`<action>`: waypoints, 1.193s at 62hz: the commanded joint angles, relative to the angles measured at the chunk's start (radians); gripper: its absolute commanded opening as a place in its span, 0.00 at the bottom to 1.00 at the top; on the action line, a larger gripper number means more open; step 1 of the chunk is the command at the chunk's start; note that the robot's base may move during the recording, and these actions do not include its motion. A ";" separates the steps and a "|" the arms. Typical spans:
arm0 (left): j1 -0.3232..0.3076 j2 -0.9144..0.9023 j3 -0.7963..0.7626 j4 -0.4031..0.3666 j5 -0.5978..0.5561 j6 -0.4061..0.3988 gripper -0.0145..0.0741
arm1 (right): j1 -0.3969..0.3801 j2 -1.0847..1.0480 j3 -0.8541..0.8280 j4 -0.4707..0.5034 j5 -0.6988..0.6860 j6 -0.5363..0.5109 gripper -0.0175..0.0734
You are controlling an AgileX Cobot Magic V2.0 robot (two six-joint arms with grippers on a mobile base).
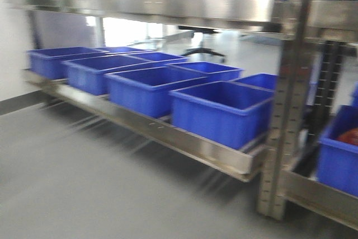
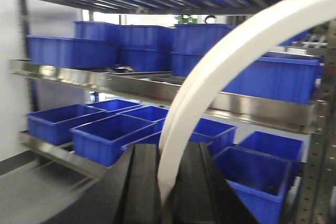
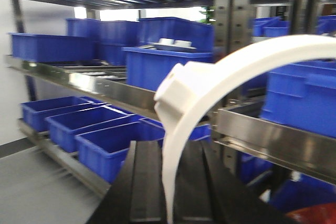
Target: Grab PVC pipe and place in blue bin
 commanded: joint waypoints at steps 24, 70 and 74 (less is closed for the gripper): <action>-0.005 -0.005 -0.001 0.001 -0.029 -0.001 0.04 | -0.007 -0.003 -0.003 -0.006 -0.021 -0.002 0.01; -0.005 -0.005 -0.001 0.001 -0.029 -0.001 0.04 | -0.007 -0.003 -0.003 -0.006 -0.021 -0.002 0.01; -0.005 -0.005 -0.001 0.001 -0.029 -0.001 0.04 | -0.007 -0.003 -0.003 -0.006 -0.021 -0.002 0.01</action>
